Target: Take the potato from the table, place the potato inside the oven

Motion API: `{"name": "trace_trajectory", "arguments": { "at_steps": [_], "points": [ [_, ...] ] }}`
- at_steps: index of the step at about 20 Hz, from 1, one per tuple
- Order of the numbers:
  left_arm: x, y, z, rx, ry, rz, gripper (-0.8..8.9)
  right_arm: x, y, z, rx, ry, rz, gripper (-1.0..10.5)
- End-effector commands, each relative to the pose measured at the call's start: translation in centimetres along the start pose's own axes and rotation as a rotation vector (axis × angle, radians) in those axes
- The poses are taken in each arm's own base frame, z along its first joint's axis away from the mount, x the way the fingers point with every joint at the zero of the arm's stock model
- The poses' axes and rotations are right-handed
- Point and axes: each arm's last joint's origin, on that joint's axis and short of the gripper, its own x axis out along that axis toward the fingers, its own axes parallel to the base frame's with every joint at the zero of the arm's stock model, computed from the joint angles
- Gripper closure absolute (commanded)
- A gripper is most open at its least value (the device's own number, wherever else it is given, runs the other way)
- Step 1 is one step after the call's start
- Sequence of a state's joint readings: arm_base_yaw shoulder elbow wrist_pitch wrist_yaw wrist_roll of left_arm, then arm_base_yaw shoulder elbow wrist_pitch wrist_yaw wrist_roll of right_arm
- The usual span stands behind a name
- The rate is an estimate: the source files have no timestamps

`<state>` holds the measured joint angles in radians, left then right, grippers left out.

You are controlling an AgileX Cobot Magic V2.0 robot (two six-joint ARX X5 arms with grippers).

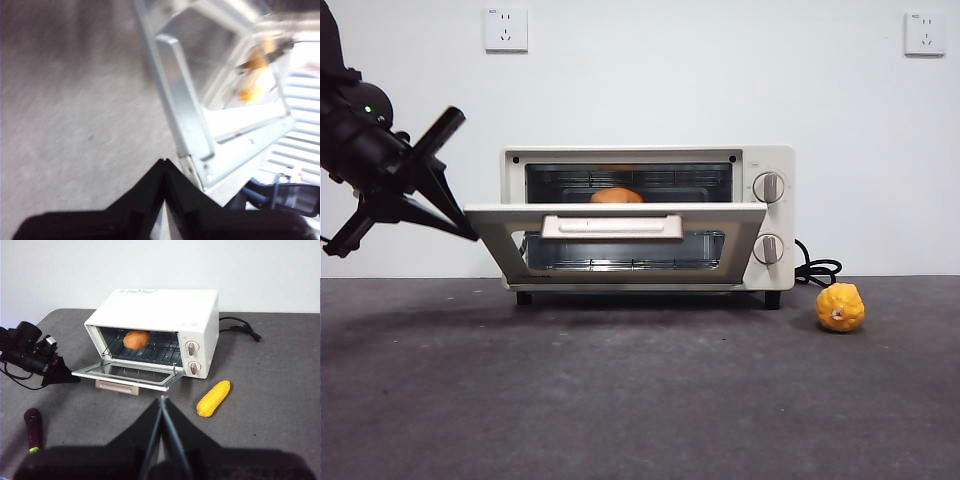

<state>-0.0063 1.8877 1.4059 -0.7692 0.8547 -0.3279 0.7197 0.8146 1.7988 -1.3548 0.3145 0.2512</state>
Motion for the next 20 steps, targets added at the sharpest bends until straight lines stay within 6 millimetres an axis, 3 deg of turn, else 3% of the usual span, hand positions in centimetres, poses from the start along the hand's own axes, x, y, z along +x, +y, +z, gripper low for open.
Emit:
{"name": "trace_trajectory", "arguments": {
  "at_steps": [1, 12, 20],
  "points": [
    [-0.7, -0.6, 0.2, 0.023, -0.041, -0.032, 8.21, 0.0, -0.1, -0.2, 0.003, 0.022, -0.005, 9.5],
    [-1.4, -4.6, 2.9, 0.057, -0.250, -0.256, 8.21, 0.1, 0.0, -0.2, 0.029, 0.023, -0.005, 9.5],
    [-1.1, -5.6, 3.5, 0.101, -0.377, -0.211, 8.20, 0.1, 0.0, -0.2, 0.028, 0.023, -0.005, 9.4]
  ]
}}
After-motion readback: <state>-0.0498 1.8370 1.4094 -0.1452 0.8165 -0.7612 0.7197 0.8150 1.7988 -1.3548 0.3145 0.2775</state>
